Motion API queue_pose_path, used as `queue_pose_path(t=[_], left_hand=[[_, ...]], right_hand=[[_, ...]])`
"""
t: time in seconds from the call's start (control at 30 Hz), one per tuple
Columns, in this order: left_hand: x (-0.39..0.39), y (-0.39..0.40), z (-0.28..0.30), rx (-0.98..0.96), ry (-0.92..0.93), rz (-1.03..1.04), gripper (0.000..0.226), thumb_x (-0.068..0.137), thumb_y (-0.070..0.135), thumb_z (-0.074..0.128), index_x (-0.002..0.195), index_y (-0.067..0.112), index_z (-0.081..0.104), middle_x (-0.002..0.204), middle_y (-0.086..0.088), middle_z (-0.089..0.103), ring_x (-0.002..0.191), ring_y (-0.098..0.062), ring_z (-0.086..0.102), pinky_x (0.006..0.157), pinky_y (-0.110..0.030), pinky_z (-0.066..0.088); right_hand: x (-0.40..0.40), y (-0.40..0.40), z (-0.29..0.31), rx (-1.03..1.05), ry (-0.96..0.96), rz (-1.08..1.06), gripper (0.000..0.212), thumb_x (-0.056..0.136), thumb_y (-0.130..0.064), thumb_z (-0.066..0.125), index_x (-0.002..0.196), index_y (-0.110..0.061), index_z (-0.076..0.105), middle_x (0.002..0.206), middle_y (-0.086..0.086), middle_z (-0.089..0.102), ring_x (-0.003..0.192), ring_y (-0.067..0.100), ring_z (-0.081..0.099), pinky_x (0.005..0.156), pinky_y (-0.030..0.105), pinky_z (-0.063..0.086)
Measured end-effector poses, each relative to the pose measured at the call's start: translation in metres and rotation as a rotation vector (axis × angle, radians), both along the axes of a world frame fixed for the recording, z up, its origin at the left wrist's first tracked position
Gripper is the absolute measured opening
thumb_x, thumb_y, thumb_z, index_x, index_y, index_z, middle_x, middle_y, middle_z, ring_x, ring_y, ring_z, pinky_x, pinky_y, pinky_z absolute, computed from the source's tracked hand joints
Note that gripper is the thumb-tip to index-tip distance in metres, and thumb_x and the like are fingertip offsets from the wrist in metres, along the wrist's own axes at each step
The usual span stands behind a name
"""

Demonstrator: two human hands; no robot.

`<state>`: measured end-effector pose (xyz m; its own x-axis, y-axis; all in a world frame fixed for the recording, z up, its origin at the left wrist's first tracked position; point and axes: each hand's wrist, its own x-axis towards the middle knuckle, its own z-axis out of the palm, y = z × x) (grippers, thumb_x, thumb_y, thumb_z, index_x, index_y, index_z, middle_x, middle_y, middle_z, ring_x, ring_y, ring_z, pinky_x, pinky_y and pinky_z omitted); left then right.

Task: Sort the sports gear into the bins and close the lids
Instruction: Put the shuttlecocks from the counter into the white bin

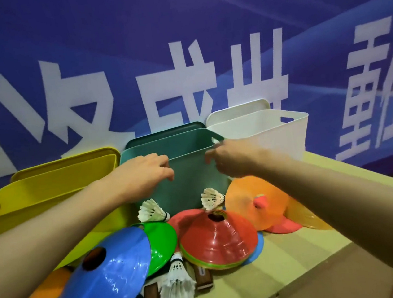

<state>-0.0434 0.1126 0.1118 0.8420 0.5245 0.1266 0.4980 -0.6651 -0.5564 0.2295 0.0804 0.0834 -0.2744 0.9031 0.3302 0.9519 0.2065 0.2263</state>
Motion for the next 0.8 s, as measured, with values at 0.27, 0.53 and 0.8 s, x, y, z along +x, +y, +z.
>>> queue_pose_path(t=[0.27, 0.53, 0.8], left_hand=[[-0.022, 0.001, -0.038, -0.062, 0.182, 0.227, 0.031, 0.105, 0.035, 0.048, 0.136, 0.029, 0.049, 0.123, -0.002, 0.061, 0.116, -0.026, 0.062, 0.078, -0.039, 0.051], [-0.022, 0.013, -0.066, -0.12, 0.248, 0.237, 0.035, 0.104, 0.025, 0.047, 0.137, 0.037, 0.052, 0.127, -0.001, 0.067, 0.114, -0.026, 0.066, 0.083, -0.04, 0.058], [-0.013, 0.009, -0.072, 0.008, 0.133, 0.008, 0.042, 0.101, 0.02, 0.052, 0.143, 0.025, 0.047, 0.138, 0.0, 0.049, 0.112, -0.023, 0.063, 0.078, -0.038, 0.051]], right_hand=[[-0.036, -0.001, -0.053, -0.211, -0.443, -0.021, 0.044, 0.097, -0.01, 0.053, 0.137, -0.028, 0.053, 0.122, 0.005, 0.067, 0.108, 0.031, 0.068, 0.069, 0.032, 0.043], [-0.026, -0.003, -0.06, -0.164, -0.392, -0.064, 0.022, 0.097, -0.006, 0.053, 0.111, -0.017, 0.065, 0.109, 0.007, 0.07, 0.101, 0.033, 0.071, 0.066, 0.033, 0.043], [-0.006, -0.015, -0.063, 0.117, -0.316, 0.098, 0.012, 0.098, -0.028, 0.053, 0.1, -0.02, 0.062, 0.085, 0.0, 0.072, 0.071, 0.032, 0.07, 0.057, 0.029, 0.04]])
